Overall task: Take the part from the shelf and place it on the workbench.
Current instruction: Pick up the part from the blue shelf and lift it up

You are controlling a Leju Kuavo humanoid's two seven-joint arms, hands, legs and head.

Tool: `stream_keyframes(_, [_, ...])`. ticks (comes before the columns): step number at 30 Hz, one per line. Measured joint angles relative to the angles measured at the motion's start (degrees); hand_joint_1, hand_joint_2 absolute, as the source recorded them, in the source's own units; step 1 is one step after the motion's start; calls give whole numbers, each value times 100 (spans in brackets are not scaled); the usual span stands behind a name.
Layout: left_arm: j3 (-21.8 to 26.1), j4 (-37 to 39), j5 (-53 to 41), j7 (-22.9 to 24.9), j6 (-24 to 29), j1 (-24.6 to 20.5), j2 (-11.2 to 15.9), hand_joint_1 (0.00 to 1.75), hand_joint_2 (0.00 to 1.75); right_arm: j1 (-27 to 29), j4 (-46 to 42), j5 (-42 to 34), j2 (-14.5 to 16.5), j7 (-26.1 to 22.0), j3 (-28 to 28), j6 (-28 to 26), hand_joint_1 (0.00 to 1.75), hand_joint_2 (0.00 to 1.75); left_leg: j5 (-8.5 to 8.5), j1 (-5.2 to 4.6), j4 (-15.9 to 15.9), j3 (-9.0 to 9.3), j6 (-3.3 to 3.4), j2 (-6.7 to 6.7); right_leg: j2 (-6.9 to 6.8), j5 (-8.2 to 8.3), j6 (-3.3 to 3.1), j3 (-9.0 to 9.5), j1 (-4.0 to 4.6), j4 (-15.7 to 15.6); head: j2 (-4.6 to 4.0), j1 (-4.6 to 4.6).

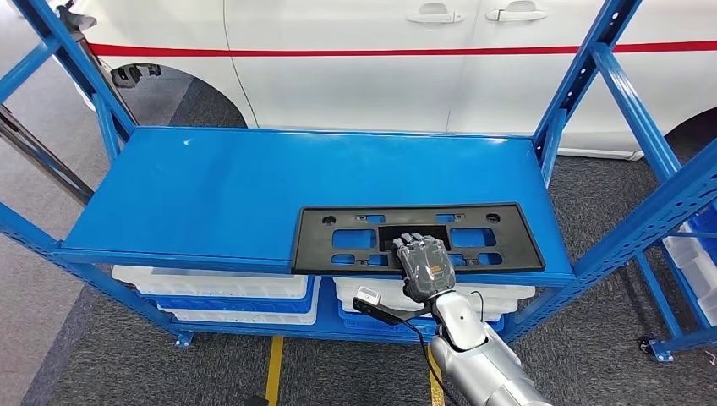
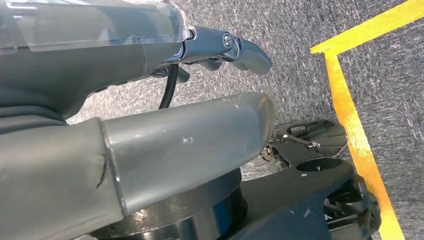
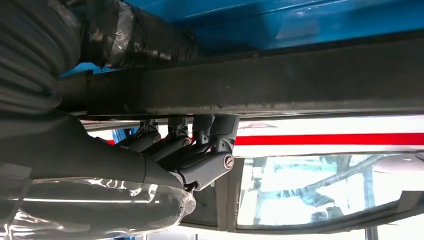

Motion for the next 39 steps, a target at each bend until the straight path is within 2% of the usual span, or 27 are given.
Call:
stream_keyframes(5, [62,0,47,-28,-34,15,0,0,0,66,-151,-87,-60,25,2,0,175,175,-1,-1,1,-5,1,0,-1,0,1,0,0,-4,0,0])
stream_keyframes(9, [88,0,24,-125,0,21,0,0,175,114,-269,-59,-124,142,5,0,175,175,-1,-1,5,-10,2,0,-3,1,1,0,-1,-6,0,0])
stream_keyframes(29, [230,0,89,-643,357,0,-1,0,175,249,-537,244,-301,287,5,0,175,175,-2,-1,12,-18,3,-1,-5,1,3,-2,-1,-8,0,0])
stream_keyframes(39, [296,0,33,-494,417,-122,-39,0,175,303,-723,546,-303,319,5,0,175,175,-2,-1,13,-24,3,-5,-4,4,7,-9,-2,-8,0,0])
